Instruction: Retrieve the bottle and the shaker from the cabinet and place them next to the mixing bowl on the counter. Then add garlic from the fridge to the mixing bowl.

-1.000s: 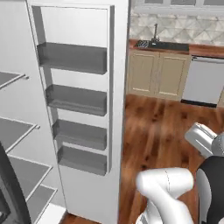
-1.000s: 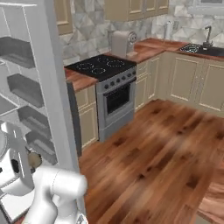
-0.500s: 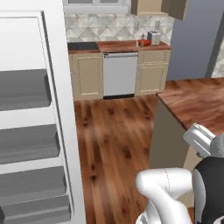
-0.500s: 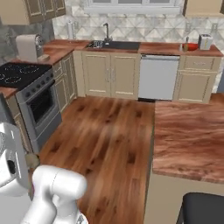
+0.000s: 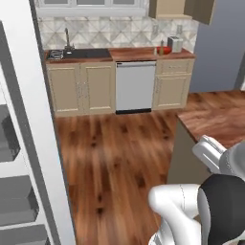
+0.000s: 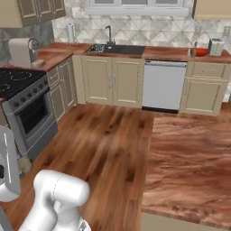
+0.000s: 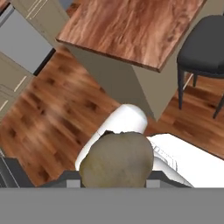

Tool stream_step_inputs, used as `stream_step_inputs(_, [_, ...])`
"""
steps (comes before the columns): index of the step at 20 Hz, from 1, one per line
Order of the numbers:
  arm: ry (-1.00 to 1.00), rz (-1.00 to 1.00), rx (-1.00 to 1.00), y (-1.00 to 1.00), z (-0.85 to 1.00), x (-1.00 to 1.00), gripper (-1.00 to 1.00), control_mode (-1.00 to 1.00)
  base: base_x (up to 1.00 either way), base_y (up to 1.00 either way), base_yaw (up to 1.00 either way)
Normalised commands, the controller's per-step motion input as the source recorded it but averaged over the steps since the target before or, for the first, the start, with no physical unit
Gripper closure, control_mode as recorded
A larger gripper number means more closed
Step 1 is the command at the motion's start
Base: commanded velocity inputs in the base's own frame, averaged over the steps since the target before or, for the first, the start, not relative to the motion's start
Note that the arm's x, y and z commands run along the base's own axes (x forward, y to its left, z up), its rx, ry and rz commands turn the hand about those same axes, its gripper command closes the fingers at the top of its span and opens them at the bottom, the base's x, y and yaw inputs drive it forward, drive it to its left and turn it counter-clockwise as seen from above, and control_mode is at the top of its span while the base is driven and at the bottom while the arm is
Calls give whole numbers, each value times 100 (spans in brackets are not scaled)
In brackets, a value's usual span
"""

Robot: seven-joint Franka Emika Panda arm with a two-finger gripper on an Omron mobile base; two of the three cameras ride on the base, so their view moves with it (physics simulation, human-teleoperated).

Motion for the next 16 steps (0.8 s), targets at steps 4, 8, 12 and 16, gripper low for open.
stream_step_inputs(4, [0,0,0,0,0,0,100,100,56,-15,8])
stream_step_inputs(8, [0,0,0,0,0,0,100,100,100,-7,0])
stream_step_inputs(12, [0,0,0,0,0,0,100,100,100,-29,0])
stream_step_inputs(16, [0,0,0,0,0,0,100,100,100,-23,0])
